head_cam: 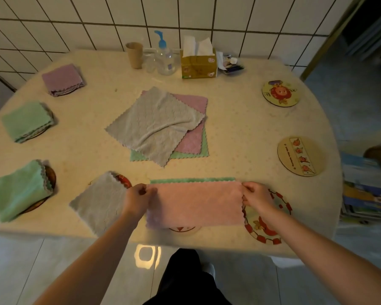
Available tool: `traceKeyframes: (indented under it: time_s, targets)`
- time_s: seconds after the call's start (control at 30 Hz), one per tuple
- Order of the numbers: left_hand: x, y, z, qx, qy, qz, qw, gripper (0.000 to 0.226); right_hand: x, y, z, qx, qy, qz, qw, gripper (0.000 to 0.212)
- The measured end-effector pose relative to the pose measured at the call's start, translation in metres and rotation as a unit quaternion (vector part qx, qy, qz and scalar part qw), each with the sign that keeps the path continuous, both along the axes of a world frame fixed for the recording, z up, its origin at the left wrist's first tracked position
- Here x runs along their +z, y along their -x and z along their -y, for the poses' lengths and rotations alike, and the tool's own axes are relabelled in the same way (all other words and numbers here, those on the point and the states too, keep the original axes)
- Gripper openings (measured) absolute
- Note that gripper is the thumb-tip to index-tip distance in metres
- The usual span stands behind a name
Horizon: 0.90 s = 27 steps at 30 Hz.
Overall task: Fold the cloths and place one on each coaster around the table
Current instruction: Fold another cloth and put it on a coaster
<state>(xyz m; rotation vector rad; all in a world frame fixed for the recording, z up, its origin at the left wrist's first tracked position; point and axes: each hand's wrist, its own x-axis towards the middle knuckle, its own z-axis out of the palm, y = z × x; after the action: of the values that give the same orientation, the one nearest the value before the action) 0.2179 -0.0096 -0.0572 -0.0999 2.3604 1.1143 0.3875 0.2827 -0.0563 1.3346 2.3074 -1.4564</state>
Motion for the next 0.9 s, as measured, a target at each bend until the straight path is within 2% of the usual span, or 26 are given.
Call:
traceKeyframes:
  time_s: [0.2, 0.4, 0.7, 0.8, 0.87, 0.9]
  targets:
    - [-0.009, 0.022, -0.017, -0.005, 0.065, -0.008, 0.998, 0.018, -0.018, 0.015, -0.008, -0.010, -0.022, 0.042, 0.999, 0.023]
    - [-0.005, 0.031, -0.026, -0.002, 0.109, -0.015, 0.994, 0.022, -0.023, 0.022, -0.012, -0.014, -0.029, 0.041, 0.999, 0.014]
    - [-0.001, 0.030, -0.031, -0.008, 0.152, -0.028, 0.988, 0.022, -0.016, 0.029, -0.008, 0.006, -0.075, 0.052, 0.996, 0.022]
    - [0.004, 0.016, -0.028, -0.078, 0.190, -0.133, 0.970, 0.021, -0.005, 0.024, -0.003, 0.023, -0.115, 0.041, 0.992, 0.010]
    - [0.003, 0.003, -0.024, -0.191, 0.186, -0.261, 0.928, 0.028, 0.005, 0.016, 0.006, 0.044, -0.155, 0.009, 0.987, 0.016]
    - [0.002, -0.005, -0.024, -0.249, 0.152, -0.315, 0.903, 0.028, 0.009, 0.011, 0.011, 0.080, -0.197, 0.000, 0.977, 0.019]
